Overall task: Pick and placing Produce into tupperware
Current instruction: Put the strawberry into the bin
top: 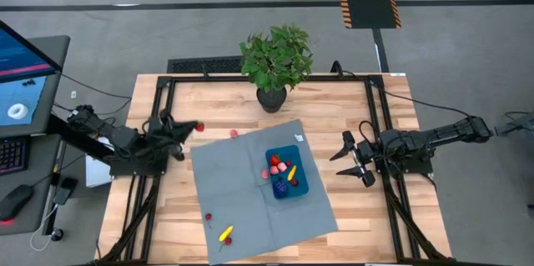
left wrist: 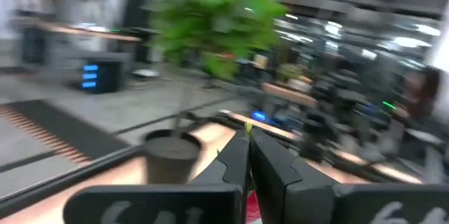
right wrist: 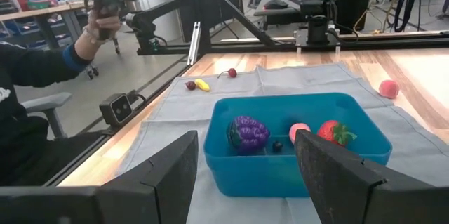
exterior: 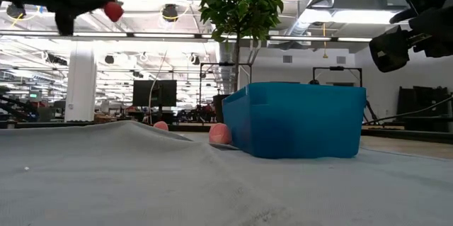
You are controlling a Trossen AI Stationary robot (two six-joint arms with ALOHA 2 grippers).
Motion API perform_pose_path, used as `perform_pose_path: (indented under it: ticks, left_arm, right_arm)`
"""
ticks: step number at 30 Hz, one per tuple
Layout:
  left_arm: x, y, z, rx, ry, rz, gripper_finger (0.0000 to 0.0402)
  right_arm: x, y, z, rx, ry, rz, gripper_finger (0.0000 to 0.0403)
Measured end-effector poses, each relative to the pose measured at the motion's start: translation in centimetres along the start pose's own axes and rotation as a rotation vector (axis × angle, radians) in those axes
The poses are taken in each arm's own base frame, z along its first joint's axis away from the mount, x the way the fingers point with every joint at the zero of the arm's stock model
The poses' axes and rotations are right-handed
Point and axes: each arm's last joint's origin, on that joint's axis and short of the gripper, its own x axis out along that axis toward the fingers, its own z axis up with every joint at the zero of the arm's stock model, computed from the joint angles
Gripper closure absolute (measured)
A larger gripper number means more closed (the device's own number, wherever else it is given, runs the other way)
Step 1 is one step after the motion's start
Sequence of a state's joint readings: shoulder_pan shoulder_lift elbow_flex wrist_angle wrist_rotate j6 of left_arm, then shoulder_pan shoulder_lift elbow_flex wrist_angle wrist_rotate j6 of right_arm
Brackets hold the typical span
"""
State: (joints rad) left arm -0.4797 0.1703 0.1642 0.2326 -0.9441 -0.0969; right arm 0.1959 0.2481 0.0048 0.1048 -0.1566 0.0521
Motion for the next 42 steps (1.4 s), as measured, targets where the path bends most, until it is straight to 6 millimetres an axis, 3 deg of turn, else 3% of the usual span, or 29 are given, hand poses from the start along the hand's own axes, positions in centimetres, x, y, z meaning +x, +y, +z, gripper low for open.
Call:
perform_pose_path:
  ticks: [7, 16, 29, 42]
  left_arm:
    - [0.1, 1.0, 0.2, -0.205, -0.070, 0.281, 0.0401]
    - [0.9, 0.2, -0.2, -0.206, 0.027, -0.106, 0.0401]
    - [4.7, -1.3, -2.5, -0.137, 0.296, -0.216, 0.0401]
    - [11.1, -5.6, -1.9, 0.010, 0.458, -0.271, 0.0401]
  right_arm:
    - [0.0, 0.0, 0.0, -0.001, 0.000, -0.001, 0.0143]
    - [0.0, 0.0, 0.0, -0.017, -0.001, -0.005, 0.0143]
    - [0.0, 0.0, 0.0, -0.018, -0.001, -0.005, 0.0143]
    - [0.0, 0.0, 0.0, -0.008, 0.000, -0.005, 0.0143]
